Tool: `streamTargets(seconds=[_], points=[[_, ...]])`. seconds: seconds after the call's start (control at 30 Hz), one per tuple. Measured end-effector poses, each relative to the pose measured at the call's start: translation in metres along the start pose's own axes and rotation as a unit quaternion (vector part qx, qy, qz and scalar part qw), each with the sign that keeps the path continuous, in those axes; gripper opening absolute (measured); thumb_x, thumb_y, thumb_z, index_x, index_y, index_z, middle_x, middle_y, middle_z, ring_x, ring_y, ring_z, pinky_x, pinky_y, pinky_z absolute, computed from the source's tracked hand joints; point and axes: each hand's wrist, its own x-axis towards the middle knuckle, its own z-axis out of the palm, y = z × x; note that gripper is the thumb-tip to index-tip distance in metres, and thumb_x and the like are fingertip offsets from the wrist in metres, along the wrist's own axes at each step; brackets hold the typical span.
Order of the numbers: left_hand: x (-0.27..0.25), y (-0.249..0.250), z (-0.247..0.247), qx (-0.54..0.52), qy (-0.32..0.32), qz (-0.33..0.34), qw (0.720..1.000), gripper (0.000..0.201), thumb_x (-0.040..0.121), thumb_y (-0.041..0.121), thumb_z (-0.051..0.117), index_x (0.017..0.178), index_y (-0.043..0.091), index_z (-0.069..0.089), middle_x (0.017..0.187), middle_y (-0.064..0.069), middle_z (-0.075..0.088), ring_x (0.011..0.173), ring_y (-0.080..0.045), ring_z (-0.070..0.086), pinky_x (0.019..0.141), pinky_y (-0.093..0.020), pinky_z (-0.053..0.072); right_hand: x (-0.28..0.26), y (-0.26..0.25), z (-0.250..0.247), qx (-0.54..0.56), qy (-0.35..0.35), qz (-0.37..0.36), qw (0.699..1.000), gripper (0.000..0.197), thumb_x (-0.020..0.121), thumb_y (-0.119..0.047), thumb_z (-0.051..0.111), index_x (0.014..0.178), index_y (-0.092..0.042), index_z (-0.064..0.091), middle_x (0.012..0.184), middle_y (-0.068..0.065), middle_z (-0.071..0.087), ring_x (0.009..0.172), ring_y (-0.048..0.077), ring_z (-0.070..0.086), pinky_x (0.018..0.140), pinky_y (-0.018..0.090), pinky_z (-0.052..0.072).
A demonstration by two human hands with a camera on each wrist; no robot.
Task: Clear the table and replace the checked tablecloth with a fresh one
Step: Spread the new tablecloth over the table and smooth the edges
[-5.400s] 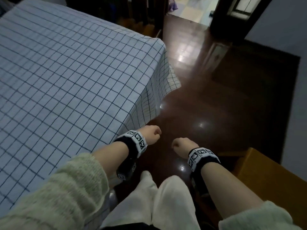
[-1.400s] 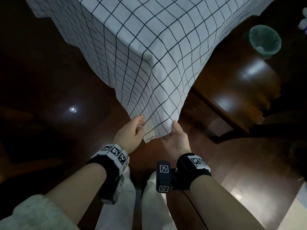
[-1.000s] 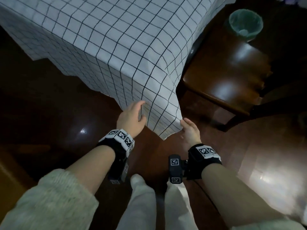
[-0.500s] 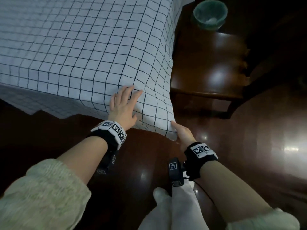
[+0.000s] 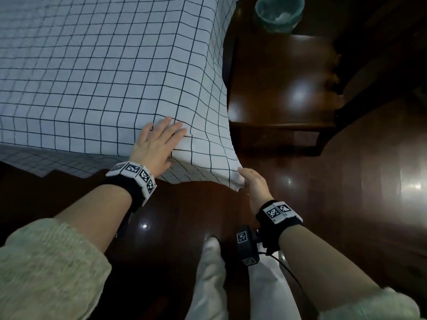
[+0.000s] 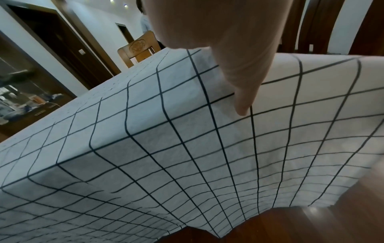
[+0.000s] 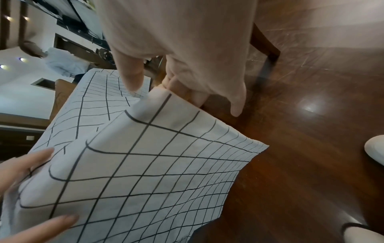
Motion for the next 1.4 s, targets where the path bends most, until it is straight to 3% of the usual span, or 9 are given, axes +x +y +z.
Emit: streamTargets(seconds=[0.13, 0.27, 0.47, 0.63, 0.77, 0.9, 1.07, 1.23, 1.4], points=[[0.005, -0.005, 0.005, -0.019, 0.038, 0.021, 0.999, 0.086, 0.077, 0.037, 0.073, 0.148, 0.024, 0.027, 0.155, 0.001, 0.025, 0.144, -0.021, 0.013, 0.115, -0.044, 0.007, -0.003, 0.007, 0.001, 0.008, 0.015, -0.010, 1.000, 0.006, 0.090, -0.026, 0.063, 0.089, -0.021, 0.067, 0.088, -0.008, 0.065, 0.089, 0.010, 0.055, 0.079, 0.027, 0.036], [0.008, -0.011, 0.007, -0.036, 0.055, 0.047, 0.997, 0.076, 0.077, 0.039, 0.073, 0.143, 0.025, 0.037, 0.153, 0.001, 0.029, 0.142, -0.023, 0.020, 0.112, -0.039, 0.004, -0.005, 0.011, 0.008, 0.020, 0.034, -0.006, 0.999, 0.025, 0.085, -0.026, 0.067, 0.061, -0.024, 0.064, 0.077, -0.010, 0.065, 0.091, 0.013, 0.054, 0.089, 0.036, 0.031], [0.009, -0.022, 0.011, -0.065, 0.111, 0.105, 0.986, 0.059, 0.073, 0.037, 0.077, 0.127, 0.027, 0.058, 0.143, 0.001, 0.047, 0.135, -0.026, 0.035, 0.109, -0.039, 0.010, -0.010, 0.006, 0.011, 0.084, 0.072, -0.059, 0.992, 0.014, 0.089, -0.019, 0.063, 0.075, -0.018, 0.060, 0.074, -0.004, 0.060, 0.069, 0.006, 0.054, 0.068, 0.028, 0.035], [0.010, -0.022, 0.016, -0.081, 0.151, 0.122, 0.978, 0.051, 0.069, 0.036, 0.081, 0.118, 0.026, 0.066, 0.135, 0.001, 0.055, 0.130, -0.027, 0.043, 0.106, -0.039, 0.015, -0.005, 0.009, 0.012, 0.094, 0.081, -0.092, 0.988, 0.019, 0.087, -0.015, 0.067, 0.069, -0.020, 0.063, 0.069, -0.005, 0.063, 0.069, 0.012, 0.056, 0.072, 0.028, 0.040], [0.013, -0.022, 0.021, -0.084, 0.184, 0.149, 0.968, 0.046, 0.065, 0.032, 0.084, 0.109, 0.025, 0.070, 0.127, 0.001, 0.062, 0.125, -0.027, 0.048, 0.103, -0.039, 0.020, 0.002, 0.013, 0.013, 0.099, 0.101, -0.115, 0.983, 0.015, 0.084, -0.006, 0.069, 0.091, -0.018, 0.063, 0.086, 0.001, 0.065, 0.078, 0.015, 0.060, 0.080, 0.033, 0.049], [0.015, -0.024, 0.025, -0.077, 0.195, 0.159, 0.965, 0.050, 0.066, 0.034, 0.083, 0.112, 0.025, 0.068, 0.129, 0.003, 0.060, 0.126, -0.025, 0.046, 0.103, -0.038, 0.020, 0.004, 0.010, 0.015, 0.108, 0.116, -0.134, 0.978, 0.027, 0.085, -0.006, 0.068, 0.110, -0.015, 0.060, 0.091, 0.000, 0.064, 0.079, 0.010, 0.061, 0.073, 0.023, 0.049], [0.016, -0.029, 0.027, -0.077, 0.191, 0.179, 0.962, 0.054, 0.065, 0.031, 0.084, 0.115, 0.023, 0.066, 0.130, 0.004, 0.059, 0.127, -0.022, 0.042, 0.103, -0.039, 0.020, 0.002, 0.005, 0.016, 0.100, 0.136, -0.156, 0.973, 0.029, 0.085, -0.004, 0.067, 0.113, -0.011, 0.062, 0.088, -0.002, 0.063, 0.074, 0.004, 0.059, 0.057, 0.008, 0.046], [0.016, -0.031, 0.029, -0.091, 0.184, 0.181, 0.962, 0.047, 0.070, 0.031, 0.081, 0.114, 0.023, 0.067, 0.129, 0.005, 0.060, 0.126, -0.022, 0.043, 0.103, -0.038, 0.021, 0.001, 0.005, 0.018, 0.093, 0.147, -0.158, 0.972, 0.029, 0.085, -0.006, 0.067, 0.114, -0.010, 0.063, 0.084, -0.004, 0.064, 0.071, 0.001, 0.059, 0.060, 0.010, 0.045], [0.019, -0.026, 0.023, -0.128, 0.213, 0.187, 0.950, 0.022, 0.074, 0.026, 0.079, 0.096, 0.025, 0.075, 0.115, 0.005, 0.068, 0.118, -0.024, 0.054, 0.097, -0.036, 0.025, -0.002, 0.006, 0.019, 0.082, 0.154, -0.163, 0.971, 0.028, 0.086, -0.004, 0.067, 0.113, -0.008, 0.062, 0.080, -0.003, 0.063, 0.061, -0.004, 0.061, 0.054, 0.006, 0.044]])
